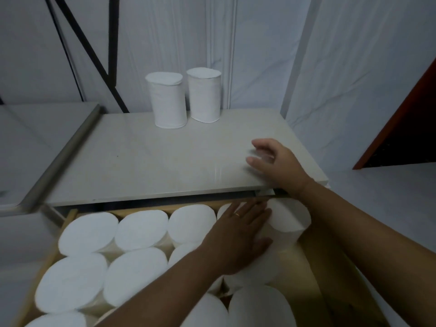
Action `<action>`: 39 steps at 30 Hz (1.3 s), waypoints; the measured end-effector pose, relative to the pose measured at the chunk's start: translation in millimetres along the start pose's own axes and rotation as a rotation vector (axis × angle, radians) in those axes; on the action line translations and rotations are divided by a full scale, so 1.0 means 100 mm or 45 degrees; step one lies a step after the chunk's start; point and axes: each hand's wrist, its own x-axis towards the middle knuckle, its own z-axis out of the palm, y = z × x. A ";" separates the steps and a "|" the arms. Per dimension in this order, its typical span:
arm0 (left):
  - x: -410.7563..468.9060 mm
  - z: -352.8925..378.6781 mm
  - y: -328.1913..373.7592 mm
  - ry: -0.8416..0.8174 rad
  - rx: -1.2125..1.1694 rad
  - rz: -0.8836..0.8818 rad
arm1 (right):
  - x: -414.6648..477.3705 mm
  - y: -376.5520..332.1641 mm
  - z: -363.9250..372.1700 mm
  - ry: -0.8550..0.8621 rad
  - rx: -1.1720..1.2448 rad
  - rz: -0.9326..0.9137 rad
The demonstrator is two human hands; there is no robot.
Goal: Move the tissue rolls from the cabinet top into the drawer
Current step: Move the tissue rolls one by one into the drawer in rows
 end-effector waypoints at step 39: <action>-0.02 0.01 -0.02 0.096 0.076 -0.012 | 2.20 -0.54 1.71 -0.004 0.249 0.116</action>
